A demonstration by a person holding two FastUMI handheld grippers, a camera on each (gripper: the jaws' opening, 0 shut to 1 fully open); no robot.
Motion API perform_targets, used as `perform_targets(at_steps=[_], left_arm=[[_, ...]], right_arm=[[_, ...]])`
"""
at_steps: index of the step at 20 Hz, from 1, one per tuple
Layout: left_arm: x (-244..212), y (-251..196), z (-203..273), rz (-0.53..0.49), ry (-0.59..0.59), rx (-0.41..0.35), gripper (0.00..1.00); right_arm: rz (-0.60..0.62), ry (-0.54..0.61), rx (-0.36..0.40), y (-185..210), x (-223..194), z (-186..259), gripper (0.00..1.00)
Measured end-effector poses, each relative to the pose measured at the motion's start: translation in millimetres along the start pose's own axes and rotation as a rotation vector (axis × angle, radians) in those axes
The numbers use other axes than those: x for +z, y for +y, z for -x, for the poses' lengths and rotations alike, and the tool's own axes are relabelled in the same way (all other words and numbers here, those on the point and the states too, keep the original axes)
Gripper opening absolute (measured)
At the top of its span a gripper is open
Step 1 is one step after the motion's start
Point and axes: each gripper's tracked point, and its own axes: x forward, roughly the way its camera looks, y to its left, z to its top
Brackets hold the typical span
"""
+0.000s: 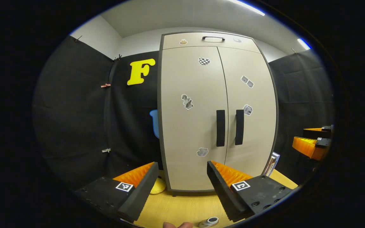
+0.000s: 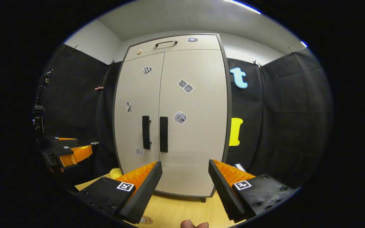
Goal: Grasp the bottle in the cabinet with the left hand and place it on the coaster, then close the right door with the right hand and the left door with the left hand.
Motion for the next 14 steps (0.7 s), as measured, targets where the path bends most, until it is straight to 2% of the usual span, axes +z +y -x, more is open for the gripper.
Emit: perform_targets(at_steps=[6, 14], left_arm=[[-7, 4, -4, -0.002, -0.006, 0.01, 0.97], [-19, 16, 1, 0.036, -0.008, 0.087, 0.97]], right_arm=[[0.013, -0.049, 0.029, 10, 4, -15, 0.98], [0.012, -0.045, 0.12, 28, -4, -24, 0.98]])
